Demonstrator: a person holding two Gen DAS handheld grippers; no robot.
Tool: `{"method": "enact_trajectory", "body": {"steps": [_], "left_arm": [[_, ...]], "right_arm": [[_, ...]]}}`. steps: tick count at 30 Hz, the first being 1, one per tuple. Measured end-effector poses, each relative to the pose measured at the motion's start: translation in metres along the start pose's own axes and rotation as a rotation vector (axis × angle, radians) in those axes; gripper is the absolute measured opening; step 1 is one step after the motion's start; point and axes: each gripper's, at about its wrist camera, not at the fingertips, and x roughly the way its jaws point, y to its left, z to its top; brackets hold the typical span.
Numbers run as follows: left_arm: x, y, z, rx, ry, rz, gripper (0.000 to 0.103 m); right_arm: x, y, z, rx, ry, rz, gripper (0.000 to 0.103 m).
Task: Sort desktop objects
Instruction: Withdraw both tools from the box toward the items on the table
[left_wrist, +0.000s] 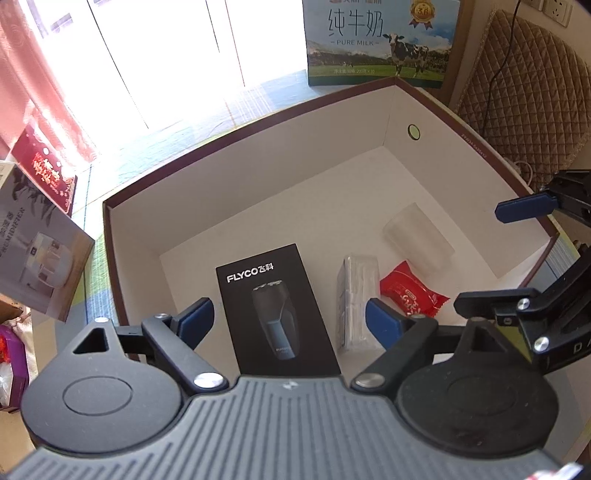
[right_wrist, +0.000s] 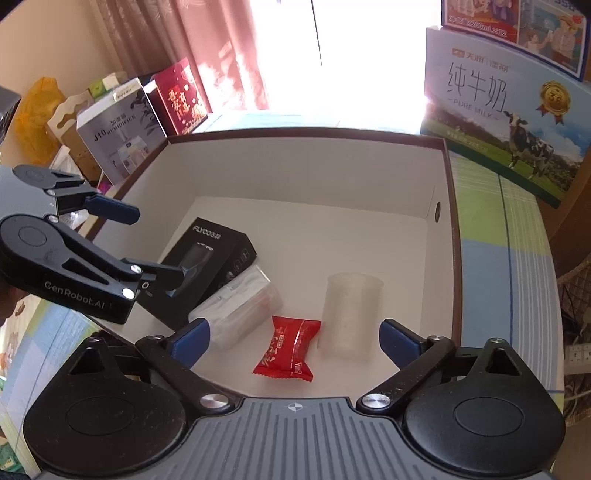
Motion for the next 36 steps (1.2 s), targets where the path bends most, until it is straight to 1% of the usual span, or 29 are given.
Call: {"method": "enact_trajectory", "body": {"steps": [6, 10, 15, 20, 25, 30, 36], "left_arm": [[-0.021, -0.001, -0.01, -0.02, -0.032, 0.014, 0.089], [-0.039, -0.001, -0.019, -0.038, -0.058, 0.029, 0.092], [-0.062, -0.002, -0.035, -0.064, -0.088, 0.05, 0.092], [-0.088, -0.008, -0.057, -0.074, -0.123, 0.081, 0.093], [-0.11, -0.009, -0.083, -0.11, -0.143, 0.102, 0.093], [-0.129, -0.01, -0.108, -0.148, -0.157, 0.118, 0.093], [-0.146, -0.018, -0.138, -0.161, -0.159, 0.126, 0.093]], "right_arm": [[-0.019, 0.01, -0.003, -0.002, -0.05, -0.024, 0.101], [-0.034, 0.016, -0.009, 0.008, -0.082, -0.031, 0.101], [-0.053, 0.024, -0.02, 0.024, -0.116, -0.043, 0.101], [-0.076, 0.035, -0.037, 0.037, -0.161, -0.054, 0.101], [-0.099, 0.049, -0.057, 0.042, -0.199, -0.059, 0.101], [-0.116, 0.067, -0.077, 0.026, -0.219, -0.054, 0.101], [-0.131, 0.087, -0.096, -0.001, -0.232, -0.048, 0.101]]}}
